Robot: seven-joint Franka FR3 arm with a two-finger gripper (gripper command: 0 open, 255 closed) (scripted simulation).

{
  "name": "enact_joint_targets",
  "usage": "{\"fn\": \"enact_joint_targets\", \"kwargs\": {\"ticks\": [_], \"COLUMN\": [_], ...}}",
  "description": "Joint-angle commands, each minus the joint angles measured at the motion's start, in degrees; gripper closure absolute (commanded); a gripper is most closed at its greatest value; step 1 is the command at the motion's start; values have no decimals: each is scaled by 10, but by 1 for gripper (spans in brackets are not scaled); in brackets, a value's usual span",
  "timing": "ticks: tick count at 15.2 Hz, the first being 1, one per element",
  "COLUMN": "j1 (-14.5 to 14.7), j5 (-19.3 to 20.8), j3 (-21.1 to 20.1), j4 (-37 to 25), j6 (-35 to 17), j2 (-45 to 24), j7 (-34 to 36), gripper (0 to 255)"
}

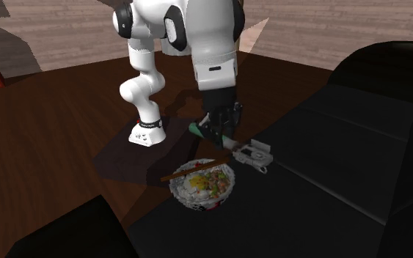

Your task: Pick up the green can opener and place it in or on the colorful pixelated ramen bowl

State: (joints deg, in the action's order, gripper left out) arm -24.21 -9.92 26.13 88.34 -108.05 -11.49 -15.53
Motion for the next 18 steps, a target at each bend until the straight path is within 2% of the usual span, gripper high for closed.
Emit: {"fn": "enact_joint_targets", "kwargs": {"ticks": [1, 14, 18], "j1": [-9, -6, -6], "j5": [-5, -14, -14], "j3": [5, 1, 1], "j4": [5, 102, 102], "j6": [-5, -107, -107], "j2": [-2, -8, -8], "j7": [-17, -30, -30], "gripper": [255, 255, 255]}}
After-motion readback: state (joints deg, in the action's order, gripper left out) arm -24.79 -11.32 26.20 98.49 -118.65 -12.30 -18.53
